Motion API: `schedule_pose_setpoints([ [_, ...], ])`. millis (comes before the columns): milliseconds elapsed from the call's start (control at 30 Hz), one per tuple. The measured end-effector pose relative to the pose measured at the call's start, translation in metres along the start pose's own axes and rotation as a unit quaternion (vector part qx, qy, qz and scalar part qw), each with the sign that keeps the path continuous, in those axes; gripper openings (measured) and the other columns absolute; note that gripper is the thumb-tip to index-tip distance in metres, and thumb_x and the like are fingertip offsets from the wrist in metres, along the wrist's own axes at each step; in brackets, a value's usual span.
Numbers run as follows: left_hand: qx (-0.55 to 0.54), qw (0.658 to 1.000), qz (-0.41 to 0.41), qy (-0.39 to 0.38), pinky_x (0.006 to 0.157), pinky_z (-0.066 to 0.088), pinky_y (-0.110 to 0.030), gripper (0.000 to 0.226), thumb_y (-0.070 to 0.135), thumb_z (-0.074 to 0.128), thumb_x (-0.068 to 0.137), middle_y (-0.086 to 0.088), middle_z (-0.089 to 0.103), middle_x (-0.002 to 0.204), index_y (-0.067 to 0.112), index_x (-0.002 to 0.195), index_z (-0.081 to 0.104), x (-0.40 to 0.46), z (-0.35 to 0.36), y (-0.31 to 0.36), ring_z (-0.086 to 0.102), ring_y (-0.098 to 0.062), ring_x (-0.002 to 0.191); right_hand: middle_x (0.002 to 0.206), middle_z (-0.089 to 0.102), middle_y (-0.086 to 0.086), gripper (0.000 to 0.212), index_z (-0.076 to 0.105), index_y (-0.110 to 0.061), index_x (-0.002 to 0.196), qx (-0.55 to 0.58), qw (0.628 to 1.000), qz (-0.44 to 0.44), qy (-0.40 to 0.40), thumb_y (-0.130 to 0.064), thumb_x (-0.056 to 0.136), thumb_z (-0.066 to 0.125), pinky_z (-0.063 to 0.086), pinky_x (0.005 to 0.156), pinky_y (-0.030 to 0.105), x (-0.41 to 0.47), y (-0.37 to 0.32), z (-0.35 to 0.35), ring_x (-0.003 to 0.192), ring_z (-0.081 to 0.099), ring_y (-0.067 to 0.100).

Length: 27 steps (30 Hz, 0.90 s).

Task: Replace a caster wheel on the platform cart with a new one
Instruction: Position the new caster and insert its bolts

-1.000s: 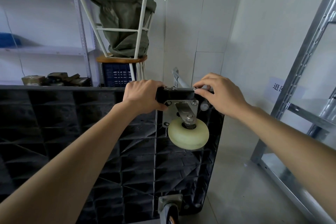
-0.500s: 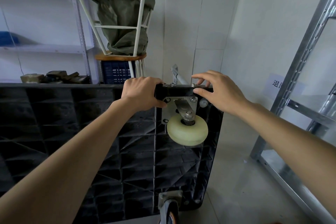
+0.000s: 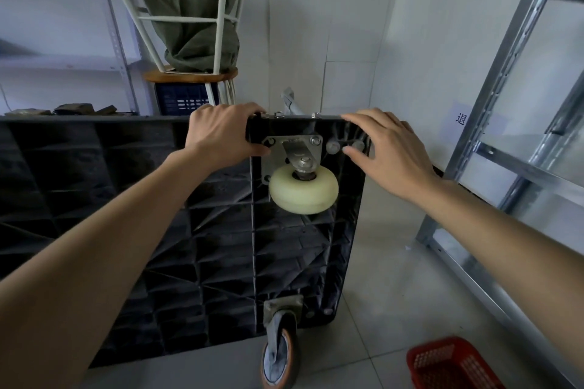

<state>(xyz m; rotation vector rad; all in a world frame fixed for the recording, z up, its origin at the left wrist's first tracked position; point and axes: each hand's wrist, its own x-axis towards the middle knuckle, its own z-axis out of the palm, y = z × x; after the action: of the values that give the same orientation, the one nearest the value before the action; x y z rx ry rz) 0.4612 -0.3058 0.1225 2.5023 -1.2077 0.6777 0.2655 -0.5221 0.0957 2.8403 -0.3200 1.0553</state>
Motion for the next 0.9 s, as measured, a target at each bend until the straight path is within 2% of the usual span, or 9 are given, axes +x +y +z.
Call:
schedule_pose_setpoints([
  [267,-0.010,1.000,-0.012,-0.019,0.086,0.042,-0.044,0.067,0.064,0.079,0.070,-0.009,0.067,0.113,0.035,0.127,0.057,-0.006,0.000,0.007,0.060,-0.036,0.106,0.133,0.058,-0.004,0.046,0.055,-0.023,0.139,-0.003,0.999,-0.001,-0.053,-0.034,0.095,0.066,0.047,0.092,0.039,-0.079,0.011,0.017,0.120,0.055,0.020],
  [467,-0.005,1.000,-0.008,0.006,0.090,0.043,-0.050,0.068,0.060,0.079,0.074,-0.019,0.064,0.121,0.029,0.131,0.058,-0.007,0.001,0.005,0.057,-0.043,0.113,0.137,0.054,-0.007,0.044,0.053,-0.025,0.140,0.012,0.984,0.013,-0.178,-0.033,0.098,0.059,0.040,0.096,0.033,-0.161,0.000,0.056,0.122,0.052,0.017],
  [667,0.008,1.000,-0.016,0.010,0.094,0.042,-0.051,0.076,0.065,0.078,0.072,-0.019,0.062,0.127,0.029,0.136,0.057,-0.006,0.002,0.005,0.055,-0.043,0.119,0.138,0.051,-0.014,0.043,0.052,-0.031,0.140,0.049,0.960,-0.007,-0.275,-0.044,0.100,0.055,0.041,0.100,0.030,-0.225,-0.034,0.106,0.124,0.051,0.010],
  [800,0.017,1.000,-0.008,0.018,0.092,0.042,-0.049,0.076,0.065,0.077,0.073,-0.018,0.064,0.126,0.029,0.137,0.056,-0.005,0.001,0.004,0.056,-0.043,0.116,0.137,0.050,-0.016,0.042,0.053,-0.032,0.139,0.073,0.951,-0.012,-0.301,-0.046,0.099,0.054,0.042,0.102,0.029,-0.242,-0.047,0.131,0.125,0.051,0.008],
  [900,0.025,0.998,0.018,0.055,0.092,0.043,-0.049,0.070,0.062,0.073,0.078,-0.018,0.065,0.124,0.027,0.137,0.056,-0.011,0.007,0.000,0.058,-0.042,0.112,0.136,0.051,-0.017,0.042,0.053,-0.032,0.139,0.082,0.951,-0.010,-0.297,-0.046,0.099,0.054,0.042,0.104,0.029,-0.243,-0.051,0.138,0.125,0.050,0.008],
])
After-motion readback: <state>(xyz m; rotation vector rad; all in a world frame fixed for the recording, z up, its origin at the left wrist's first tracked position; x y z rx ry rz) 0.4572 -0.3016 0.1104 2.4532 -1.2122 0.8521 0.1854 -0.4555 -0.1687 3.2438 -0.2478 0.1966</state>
